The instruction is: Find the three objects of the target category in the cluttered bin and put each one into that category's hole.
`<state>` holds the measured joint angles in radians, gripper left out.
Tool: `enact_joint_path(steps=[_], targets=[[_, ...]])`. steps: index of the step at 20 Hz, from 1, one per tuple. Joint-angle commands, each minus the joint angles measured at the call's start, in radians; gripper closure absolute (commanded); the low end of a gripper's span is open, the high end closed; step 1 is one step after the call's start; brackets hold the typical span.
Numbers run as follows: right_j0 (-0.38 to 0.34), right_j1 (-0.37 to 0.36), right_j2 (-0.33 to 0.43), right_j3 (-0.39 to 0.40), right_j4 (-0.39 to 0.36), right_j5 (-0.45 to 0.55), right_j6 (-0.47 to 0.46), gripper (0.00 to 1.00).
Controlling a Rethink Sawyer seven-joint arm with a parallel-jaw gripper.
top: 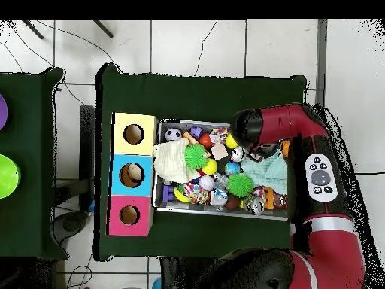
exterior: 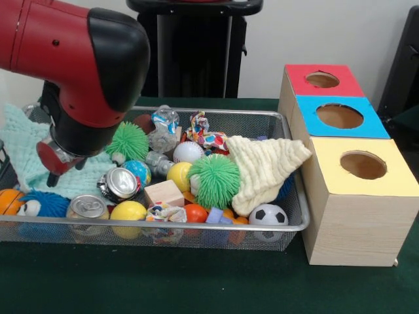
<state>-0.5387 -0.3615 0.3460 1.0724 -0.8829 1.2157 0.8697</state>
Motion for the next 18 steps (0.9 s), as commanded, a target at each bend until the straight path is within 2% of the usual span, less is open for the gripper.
enact_joint_path(steps=[1,5,18], targets=[[-0.002,0.004,-0.003,-0.018,-0.052,0.098,-0.333,0.00],[-0.027,0.045,0.016,-0.001,-0.015,0.065,-0.294,0.00],[-0.010,0.159,-0.006,-0.064,-0.057,0.079,-0.284,0.00]])
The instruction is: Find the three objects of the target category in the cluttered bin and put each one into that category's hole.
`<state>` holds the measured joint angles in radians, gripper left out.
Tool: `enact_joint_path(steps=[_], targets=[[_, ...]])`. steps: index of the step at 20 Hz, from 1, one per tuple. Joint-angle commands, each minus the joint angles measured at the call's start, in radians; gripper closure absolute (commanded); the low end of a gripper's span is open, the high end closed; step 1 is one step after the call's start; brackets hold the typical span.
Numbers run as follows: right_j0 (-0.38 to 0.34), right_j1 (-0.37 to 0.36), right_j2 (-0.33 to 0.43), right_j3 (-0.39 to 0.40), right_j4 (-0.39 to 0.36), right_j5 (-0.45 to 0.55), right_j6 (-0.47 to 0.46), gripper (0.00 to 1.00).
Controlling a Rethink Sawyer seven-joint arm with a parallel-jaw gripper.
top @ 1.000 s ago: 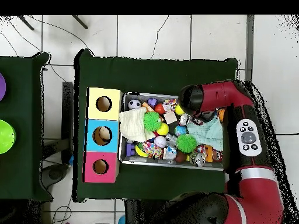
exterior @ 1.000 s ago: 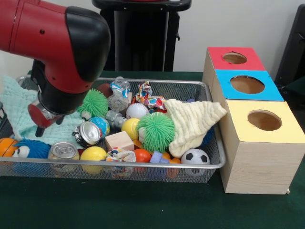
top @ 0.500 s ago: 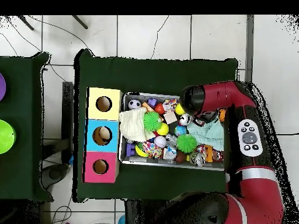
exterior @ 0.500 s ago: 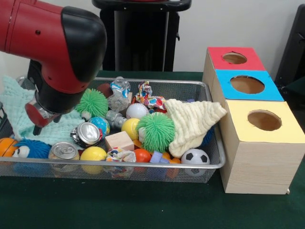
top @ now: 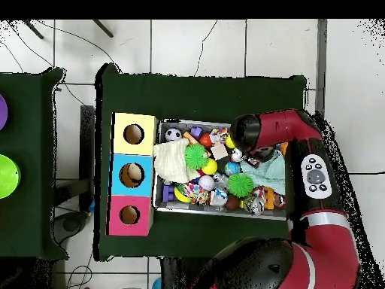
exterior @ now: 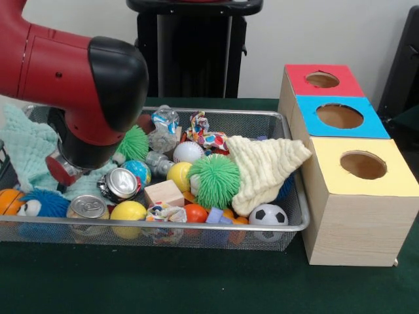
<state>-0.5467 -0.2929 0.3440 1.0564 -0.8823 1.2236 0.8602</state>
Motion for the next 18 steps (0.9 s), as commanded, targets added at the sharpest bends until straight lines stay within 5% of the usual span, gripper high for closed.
enact_joint_path(steps=[1,6,7,18], targets=[[0.001,0.097,-0.006,-0.053,-0.061,0.068,-0.270,0.00],[0.006,0.110,0.004,-0.059,-0.040,0.074,-0.248,0.00],[0.004,0.110,0.006,-0.056,-0.032,0.071,-0.245,1.00],[0.004,0.098,0.013,-0.032,-0.012,0.065,-0.235,1.00]])
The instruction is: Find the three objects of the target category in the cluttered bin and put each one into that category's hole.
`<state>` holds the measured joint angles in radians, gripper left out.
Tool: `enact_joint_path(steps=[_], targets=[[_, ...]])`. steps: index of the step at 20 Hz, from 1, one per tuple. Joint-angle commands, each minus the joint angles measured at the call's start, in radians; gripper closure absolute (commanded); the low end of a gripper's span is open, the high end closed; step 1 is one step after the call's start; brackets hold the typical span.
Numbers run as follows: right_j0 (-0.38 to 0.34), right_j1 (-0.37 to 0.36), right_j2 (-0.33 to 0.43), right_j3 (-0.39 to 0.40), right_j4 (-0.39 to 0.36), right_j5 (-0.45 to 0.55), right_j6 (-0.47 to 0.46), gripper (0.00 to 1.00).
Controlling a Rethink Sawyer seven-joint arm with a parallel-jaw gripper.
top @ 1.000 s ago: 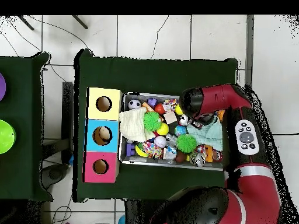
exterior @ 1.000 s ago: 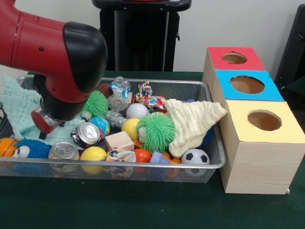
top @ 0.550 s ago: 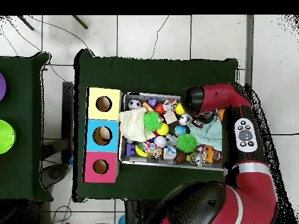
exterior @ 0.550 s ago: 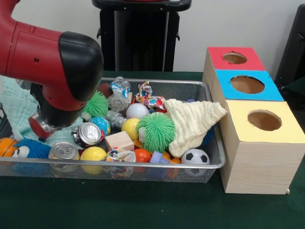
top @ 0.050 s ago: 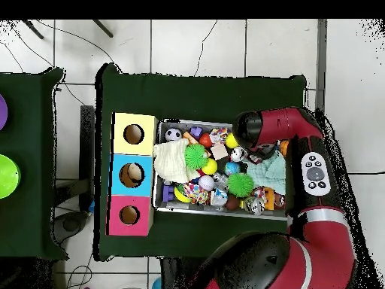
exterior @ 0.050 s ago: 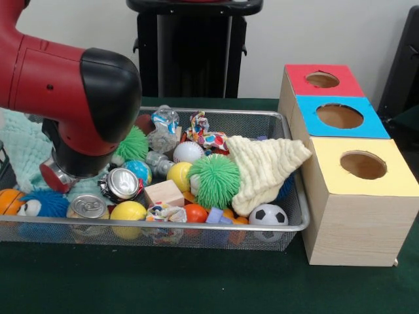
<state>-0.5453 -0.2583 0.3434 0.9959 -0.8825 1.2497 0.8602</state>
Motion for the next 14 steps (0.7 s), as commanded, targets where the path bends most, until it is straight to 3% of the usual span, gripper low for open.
enact_joint_path(steps=[1,8,14], targets=[[0.001,0.060,0.014,0.034,-0.007,0.038,-0.230,1.00],[-0.053,-0.094,0.077,0.195,0.139,0.039,-0.238,1.00],[0.003,-0.181,0.090,0.298,0.253,0.022,-0.033,1.00]])
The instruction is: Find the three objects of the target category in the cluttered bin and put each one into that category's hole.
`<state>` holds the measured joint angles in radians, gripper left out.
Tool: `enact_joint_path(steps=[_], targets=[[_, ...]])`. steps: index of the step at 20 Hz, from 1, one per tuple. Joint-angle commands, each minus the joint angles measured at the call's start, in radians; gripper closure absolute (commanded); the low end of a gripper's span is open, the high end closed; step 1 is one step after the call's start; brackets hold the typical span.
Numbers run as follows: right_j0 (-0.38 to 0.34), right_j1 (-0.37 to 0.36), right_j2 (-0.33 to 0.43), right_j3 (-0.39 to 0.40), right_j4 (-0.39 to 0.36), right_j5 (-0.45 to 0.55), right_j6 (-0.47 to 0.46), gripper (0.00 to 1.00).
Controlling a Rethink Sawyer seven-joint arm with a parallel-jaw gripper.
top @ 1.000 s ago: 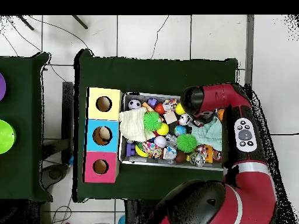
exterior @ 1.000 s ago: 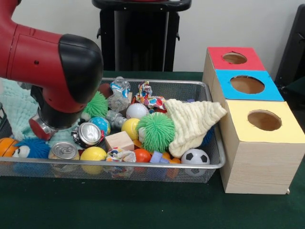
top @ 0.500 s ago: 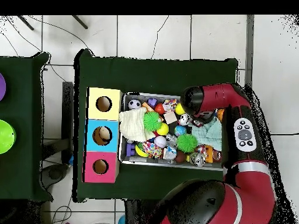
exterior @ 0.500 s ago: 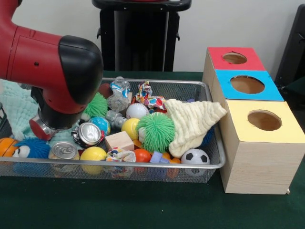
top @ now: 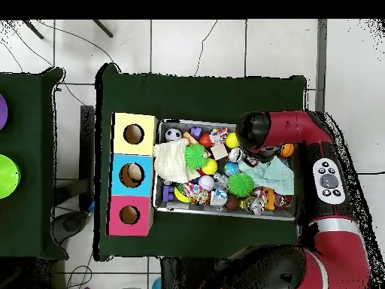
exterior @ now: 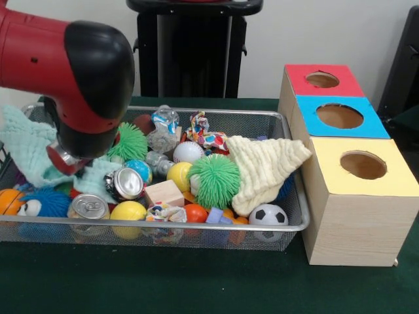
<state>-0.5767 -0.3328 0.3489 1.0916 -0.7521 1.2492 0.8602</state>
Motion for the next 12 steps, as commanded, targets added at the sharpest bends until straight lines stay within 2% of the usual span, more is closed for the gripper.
enact_joint_path(steps=[1,6,12], targets=[[0.047,-0.115,0.083,0.215,0.146,0.017,0.013,1.00],[0.118,-0.156,0.044,0.252,0.210,0.020,0.145,1.00],[0.204,-0.175,-0.002,0.209,0.285,0.087,0.243,1.00]])
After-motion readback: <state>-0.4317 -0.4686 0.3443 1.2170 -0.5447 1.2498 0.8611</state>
